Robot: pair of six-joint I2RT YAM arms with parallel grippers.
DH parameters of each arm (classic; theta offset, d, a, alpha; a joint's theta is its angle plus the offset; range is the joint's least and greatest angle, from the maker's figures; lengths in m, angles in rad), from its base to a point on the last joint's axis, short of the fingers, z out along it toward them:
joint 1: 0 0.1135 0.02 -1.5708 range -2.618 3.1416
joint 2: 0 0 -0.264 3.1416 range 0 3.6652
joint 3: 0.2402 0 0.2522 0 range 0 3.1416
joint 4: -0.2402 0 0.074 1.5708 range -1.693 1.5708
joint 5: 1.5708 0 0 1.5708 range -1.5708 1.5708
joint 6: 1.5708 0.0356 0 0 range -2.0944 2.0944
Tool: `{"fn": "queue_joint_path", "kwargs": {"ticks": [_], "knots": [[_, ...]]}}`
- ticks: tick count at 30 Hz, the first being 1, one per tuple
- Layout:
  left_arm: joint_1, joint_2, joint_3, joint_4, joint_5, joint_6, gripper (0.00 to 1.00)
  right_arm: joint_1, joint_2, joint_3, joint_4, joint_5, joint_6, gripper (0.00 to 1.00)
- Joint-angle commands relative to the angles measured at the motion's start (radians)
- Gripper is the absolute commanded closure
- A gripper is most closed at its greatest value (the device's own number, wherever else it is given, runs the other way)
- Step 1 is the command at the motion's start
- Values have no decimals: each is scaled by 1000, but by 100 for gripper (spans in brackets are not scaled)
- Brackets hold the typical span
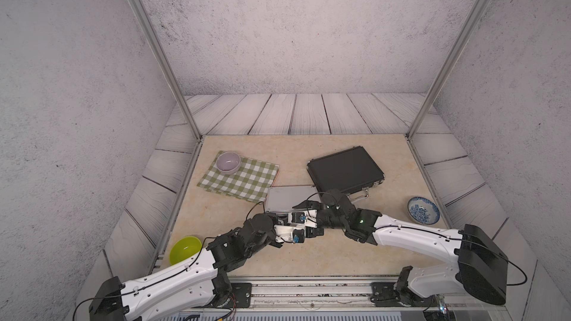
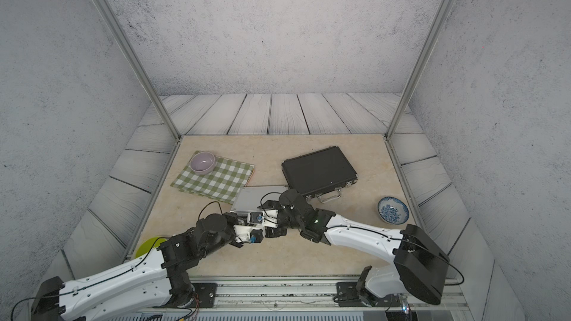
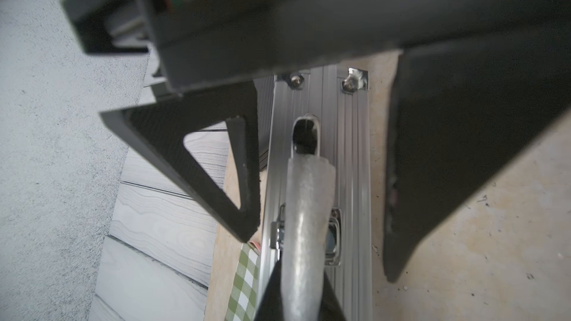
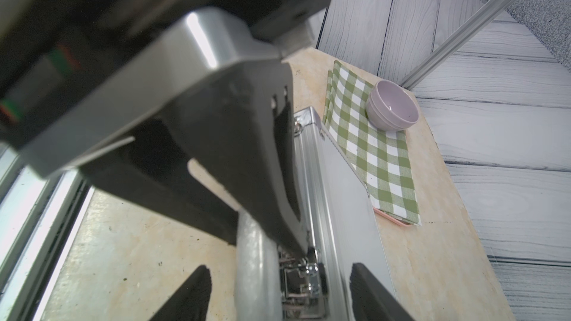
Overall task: Open the poker set cases
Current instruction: Open the fastener on the poker set case.
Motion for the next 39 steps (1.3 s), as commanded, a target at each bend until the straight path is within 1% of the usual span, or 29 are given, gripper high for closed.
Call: {"fn": "queue_joint_path", "kwargs": {"ticks": [1, 6, 13, 25, 30, 39], "knots": [[16, -27, 29, 165, 31, -66, 100, 3, 42, 8, -30, -7, 0, 30], [41, -17, 47, 149, 45, -102, 100, 3, 37, -1, -45, -22, 13, 35], [55, 5, 55, 134, 57, -115, 100, 3, -27, -49, 37, -17, 41, 33], [75, -3, 53, 138, 74, -123, 100, 4, -103, -81, 53, -52, 35, 33], [78, -6, 53, 139, 74, -123, 100, 5, -69, -50, 1, -90, 35, 34], [80, -19, 43, 140, 82, -116, 100, 4, 3, 9, -91, -101, 14, 34]]}}
